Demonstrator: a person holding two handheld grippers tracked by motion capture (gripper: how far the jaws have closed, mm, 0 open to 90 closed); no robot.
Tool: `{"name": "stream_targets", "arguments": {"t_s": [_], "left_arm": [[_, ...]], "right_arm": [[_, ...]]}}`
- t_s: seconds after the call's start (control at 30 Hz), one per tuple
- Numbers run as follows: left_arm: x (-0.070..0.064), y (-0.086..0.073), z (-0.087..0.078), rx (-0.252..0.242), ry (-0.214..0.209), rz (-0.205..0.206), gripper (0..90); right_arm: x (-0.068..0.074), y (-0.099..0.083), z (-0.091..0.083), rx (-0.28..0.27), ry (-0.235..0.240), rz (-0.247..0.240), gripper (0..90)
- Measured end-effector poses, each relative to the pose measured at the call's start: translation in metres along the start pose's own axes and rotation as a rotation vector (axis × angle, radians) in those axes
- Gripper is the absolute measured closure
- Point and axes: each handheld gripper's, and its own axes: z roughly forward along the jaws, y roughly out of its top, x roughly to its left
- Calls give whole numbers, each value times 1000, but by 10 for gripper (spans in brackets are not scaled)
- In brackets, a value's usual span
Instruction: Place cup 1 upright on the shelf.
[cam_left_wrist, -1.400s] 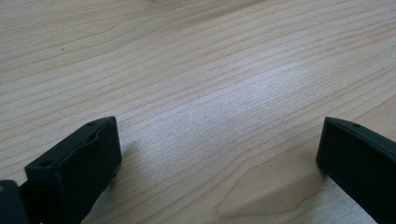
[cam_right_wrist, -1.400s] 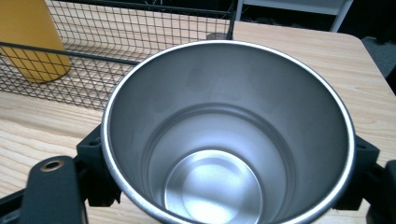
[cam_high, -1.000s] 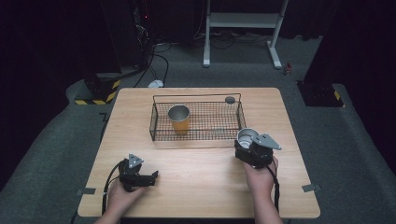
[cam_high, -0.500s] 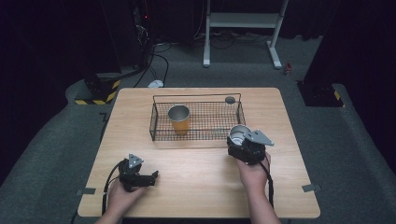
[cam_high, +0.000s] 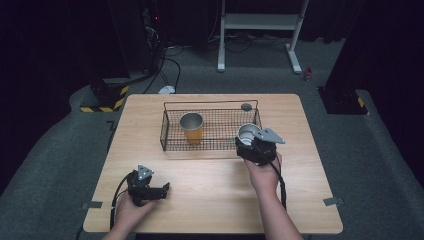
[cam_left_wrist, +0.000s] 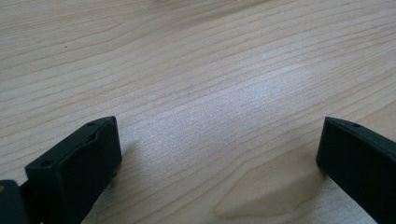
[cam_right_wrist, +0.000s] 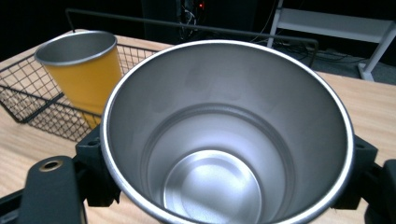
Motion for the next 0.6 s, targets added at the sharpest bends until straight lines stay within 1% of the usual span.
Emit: {"name": "stream_targets", "arguments": {"t_s": [0.07, 0.1, 0.13, 0.2, 0.23, 0.27, 0.3, 0.37, 0.5, 0.6], "left_arm": [[0, 0, 0, 0, 2, 6, 3], [0, 0, 0, 0, 1, 3, 3], [0, 0, 0, 0, 2, 7, 3], [0, 0, 0, 0, 1, 3, 3], [0, 0, 0, 0, 0, 1, 3], [0, 0, 0, 0, 1, 5, 3], [0, 0, 0, 0, 0, 0, 3], [0, 0, 0, 0, 0, 0, 3], [0, 0, 0, 0, 0, 0, 3], [0, 0, 0, 0, 2, 5, 3]], "right_arm": [[0, 2, 1, -1, 1, 1, 184], [1, 7, 5, -3, 4, 0, 184], [1, 9, 6, -2, 1, 2, 184], [1, 11, 8, -3, 1, -3, 184], [2, 15, 11, -7, 1, -1, 184], [2, 17, 12, -9, -1, -1, 184], [1, 18, 13, -14, 1, 3, 184], [0, 22, 16, -11, -3, -3, 184], [-1, 26, 22, -16, -6, 9, 184], [-2, 29, 27, -3, -11, 9, 184]]}}
